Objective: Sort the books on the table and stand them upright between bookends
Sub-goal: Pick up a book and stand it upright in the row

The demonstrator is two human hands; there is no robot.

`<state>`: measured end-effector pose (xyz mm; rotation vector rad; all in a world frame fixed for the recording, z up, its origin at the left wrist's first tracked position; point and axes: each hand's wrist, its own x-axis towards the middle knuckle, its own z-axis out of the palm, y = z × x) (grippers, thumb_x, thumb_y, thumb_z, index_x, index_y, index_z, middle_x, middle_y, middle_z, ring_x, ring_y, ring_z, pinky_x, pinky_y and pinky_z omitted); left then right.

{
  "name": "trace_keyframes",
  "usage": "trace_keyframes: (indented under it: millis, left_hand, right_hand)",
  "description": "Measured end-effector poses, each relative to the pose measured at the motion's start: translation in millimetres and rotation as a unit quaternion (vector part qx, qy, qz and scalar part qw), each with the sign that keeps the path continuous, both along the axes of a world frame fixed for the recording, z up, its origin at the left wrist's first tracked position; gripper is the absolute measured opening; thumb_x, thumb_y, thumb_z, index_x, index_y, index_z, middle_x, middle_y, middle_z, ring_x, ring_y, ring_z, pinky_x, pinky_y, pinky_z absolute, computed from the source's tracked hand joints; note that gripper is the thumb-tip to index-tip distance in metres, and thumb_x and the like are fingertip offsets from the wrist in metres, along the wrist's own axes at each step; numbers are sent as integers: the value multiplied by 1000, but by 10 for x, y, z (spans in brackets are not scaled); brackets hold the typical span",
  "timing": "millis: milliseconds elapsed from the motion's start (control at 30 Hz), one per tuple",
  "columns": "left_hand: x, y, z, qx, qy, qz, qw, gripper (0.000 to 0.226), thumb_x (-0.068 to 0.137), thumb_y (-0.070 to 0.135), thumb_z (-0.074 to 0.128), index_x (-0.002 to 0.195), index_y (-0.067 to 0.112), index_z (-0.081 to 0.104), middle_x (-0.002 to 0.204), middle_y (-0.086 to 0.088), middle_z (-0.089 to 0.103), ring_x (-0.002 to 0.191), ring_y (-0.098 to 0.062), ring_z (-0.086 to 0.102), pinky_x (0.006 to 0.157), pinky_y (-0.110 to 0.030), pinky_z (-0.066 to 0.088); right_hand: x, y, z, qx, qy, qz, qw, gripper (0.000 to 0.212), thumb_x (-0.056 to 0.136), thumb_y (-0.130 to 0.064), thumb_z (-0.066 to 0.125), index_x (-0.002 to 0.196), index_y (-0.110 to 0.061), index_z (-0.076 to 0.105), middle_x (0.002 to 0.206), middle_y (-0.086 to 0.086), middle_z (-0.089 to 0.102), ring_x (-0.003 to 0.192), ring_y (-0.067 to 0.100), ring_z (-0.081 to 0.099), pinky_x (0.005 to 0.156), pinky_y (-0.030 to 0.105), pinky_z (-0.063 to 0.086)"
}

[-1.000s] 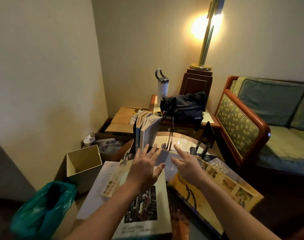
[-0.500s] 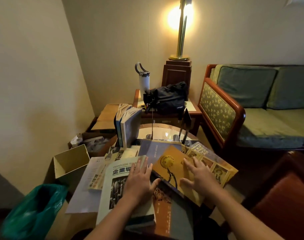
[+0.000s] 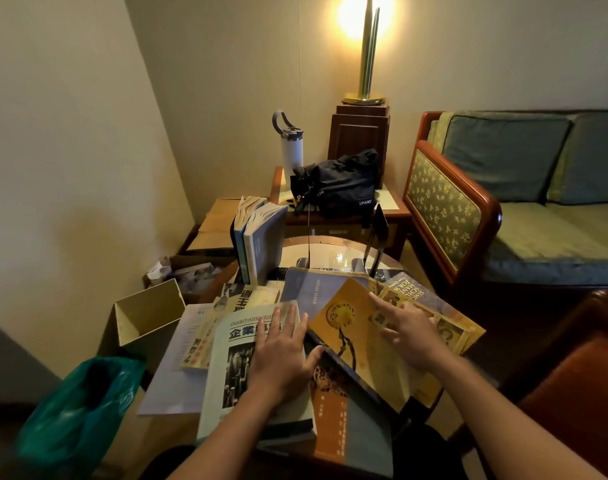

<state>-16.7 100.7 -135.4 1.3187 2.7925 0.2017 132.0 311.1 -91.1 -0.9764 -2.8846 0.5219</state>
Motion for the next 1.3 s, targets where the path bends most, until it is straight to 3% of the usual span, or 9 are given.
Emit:
trace_keyframes:
  millis: [133,300,467,633,767,867,1033,1167,1300]
  left_hand:
    - [10,-10,31,-2,-15,-2,1000,81,90,76,15,158,34,3,166,1,-11,152,-23,-16,123,-54,-4]
    - [2,3,254,95,-158,21,983,79,85,83,17,153,48,-2,167,5,1,153,-19,-10,122,-54,-7]
    - [162,43,882,351,-406,1,844,61,97,53,50,131,78,6,160,6,23,140,-16,40,106,-25,42]
    - [176,83,1209,449,-335,4,828,87,101,35,54,147,59,-15,144,16,45,110,9,54,95,-23,50]
    - [137,-58,1407,442,-276,-19,853,81,103,20,52,153,50,-4,150,24,16,102,28,46,81,-7,50]
    - [133,-184,1487,437,-270,-31,858,78,103,14,50,151,53,3,145,20,30,96,12,56,67,-13,54]
    - [181,-297,1454,443,-226,-19,867,90,103,17,51,148,58,-16,164,8,15,134,-16,48,83,-3,48]
    - [162,-388,1514,465,-289,31,836,94,102,16,53,148,47,-24,154,20,11,126,12,32,79,9,33]
    - [21,-458,1588,512,-366,-10,777,73,90,34,52,153,50,17,160,14,28,144,-10,34,112,-29,40]
  right_hand:
    - [51,19,100,-57,47,18,997,66,102,-25,53,148,-58,19,106,0,47,88,13,46,69,24,43]
    - [204,17,410,-227,167,19,959,68,101,-8,51,147,-55,31,136,-5,43,127,19,43,95,35,48]
    - [175,-2,743,-374,259,19,890,69,101,-7,52,133,-67,42,148,-11,45,132,19,48,94,37,56]
    - [-30,-205,841,-475,295,38,828,65,99,-11,56,135,-63,45,145,-6,51,129,23,54,100,50,52]
    - [-176,-421,890,-446,289,38,846,65,100,-10,55,143,-55,39,119,-16,58,106,13,63,79,30,58]
    - [-322,-598,925,-451,290,53,843,67,100,-1,52,148,-45,38,123,0,57,104,19,66,76,28,59]
    - [-705,-972,950,-430,280,118,850,62,103,-20,49,149,-56,28,154,-2,36,137,22,42,104,38,50]
    - [-863,-1169,1006,-428,303,150,838,61,104,-19,45,148,-57,26,164,-10,19,149,19,23,121,44,29]
    - [-881,-1258,1034,-494,337,171,783,61,95,-30,54,147,-55,33,164,-8,22,151,18,19,122,46,25]
